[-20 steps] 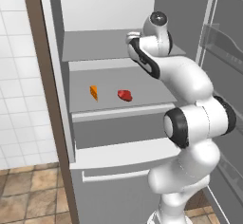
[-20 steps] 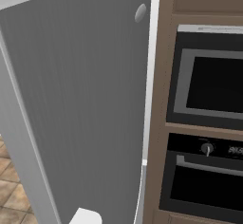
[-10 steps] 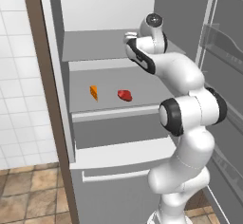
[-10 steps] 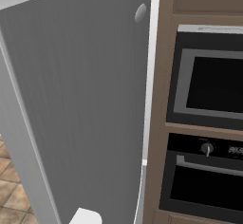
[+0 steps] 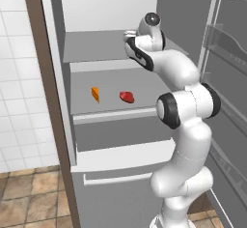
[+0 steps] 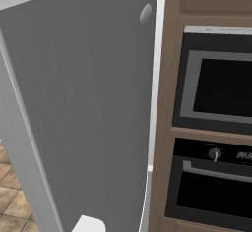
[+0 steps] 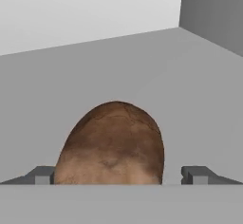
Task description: Take the cheese, steak, and potato from the fridge and place them on the plate on the dining counter to create an appetizer plate.
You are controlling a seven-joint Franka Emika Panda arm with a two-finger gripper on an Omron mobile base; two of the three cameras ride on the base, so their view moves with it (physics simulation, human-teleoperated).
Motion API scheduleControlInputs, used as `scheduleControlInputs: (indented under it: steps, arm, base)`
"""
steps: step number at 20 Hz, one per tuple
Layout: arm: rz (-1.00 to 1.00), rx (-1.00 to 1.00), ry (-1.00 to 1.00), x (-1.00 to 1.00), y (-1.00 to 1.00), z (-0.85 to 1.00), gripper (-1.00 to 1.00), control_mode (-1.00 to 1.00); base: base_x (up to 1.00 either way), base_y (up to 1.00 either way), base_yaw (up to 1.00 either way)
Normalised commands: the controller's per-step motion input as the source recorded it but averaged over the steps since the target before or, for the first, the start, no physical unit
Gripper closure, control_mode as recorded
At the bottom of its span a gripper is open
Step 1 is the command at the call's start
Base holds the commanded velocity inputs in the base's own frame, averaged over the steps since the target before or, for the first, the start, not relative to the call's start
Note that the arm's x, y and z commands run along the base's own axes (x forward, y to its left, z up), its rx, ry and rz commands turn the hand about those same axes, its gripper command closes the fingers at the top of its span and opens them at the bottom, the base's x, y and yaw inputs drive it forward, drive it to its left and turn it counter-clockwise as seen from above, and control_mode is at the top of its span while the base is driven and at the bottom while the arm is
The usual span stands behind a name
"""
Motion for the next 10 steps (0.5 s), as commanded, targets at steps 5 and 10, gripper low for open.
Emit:
scheduleControlInputs:
  steps: [5, 10]
  arm:
    - [0.0, 0.0, 0.0, 0.35, 0.01, -0.08, -1.0, -1.0]
    - [0.0, 0.0, 0.0, 0.17, 0.0, -0.24, 1.0, -1.0]
  base:
    - [0.0, 0.0, 0.0]
    - [0.0, 0.0, 0.0]
